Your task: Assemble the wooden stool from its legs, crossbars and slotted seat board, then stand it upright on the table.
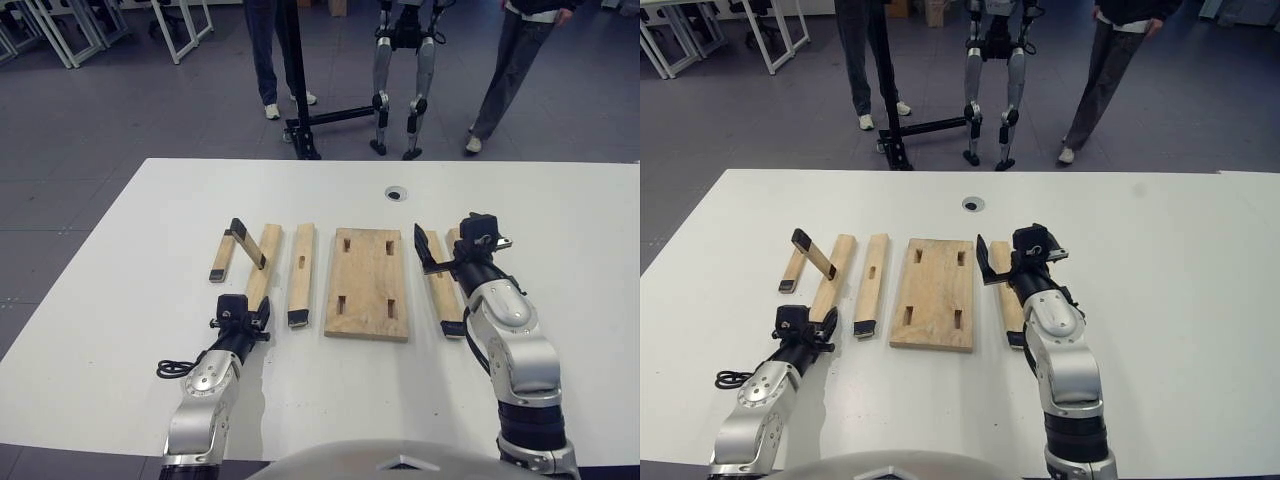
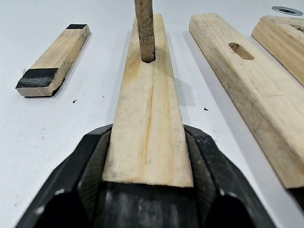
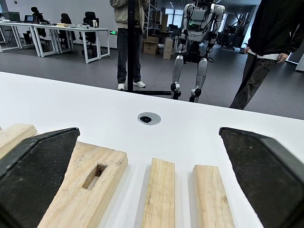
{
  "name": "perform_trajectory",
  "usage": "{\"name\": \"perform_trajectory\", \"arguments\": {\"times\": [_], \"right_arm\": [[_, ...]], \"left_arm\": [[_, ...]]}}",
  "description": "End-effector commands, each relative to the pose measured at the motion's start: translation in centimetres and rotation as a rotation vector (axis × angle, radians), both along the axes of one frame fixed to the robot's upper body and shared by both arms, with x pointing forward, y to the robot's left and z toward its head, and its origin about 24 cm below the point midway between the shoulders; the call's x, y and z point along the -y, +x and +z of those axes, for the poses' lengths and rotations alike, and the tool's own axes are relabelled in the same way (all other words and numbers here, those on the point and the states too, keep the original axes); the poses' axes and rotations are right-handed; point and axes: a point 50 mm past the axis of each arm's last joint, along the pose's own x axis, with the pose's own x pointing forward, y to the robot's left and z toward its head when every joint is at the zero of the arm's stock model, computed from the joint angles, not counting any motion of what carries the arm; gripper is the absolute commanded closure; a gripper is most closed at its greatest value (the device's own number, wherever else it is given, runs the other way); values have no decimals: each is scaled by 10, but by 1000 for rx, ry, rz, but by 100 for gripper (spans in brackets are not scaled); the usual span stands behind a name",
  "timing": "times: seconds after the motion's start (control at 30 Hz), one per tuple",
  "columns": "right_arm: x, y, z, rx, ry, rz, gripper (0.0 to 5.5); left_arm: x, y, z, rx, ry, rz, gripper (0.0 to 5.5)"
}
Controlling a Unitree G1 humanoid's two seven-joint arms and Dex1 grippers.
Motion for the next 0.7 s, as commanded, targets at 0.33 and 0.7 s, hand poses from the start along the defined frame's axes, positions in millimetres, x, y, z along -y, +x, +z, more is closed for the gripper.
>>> {"name": "perform_trajectory", "arguments": {"times": [0.33, 0.7], "right_arm": [[19, 55, 57, -64, 483, 363, 0], [-16, 49, 135, -152, 971, 1085, 0]], "left_arm": [[-3, 102, 154, 514, -592, -209, 345], [49, 97, 202, 379, -1073, -910, 346]]}}
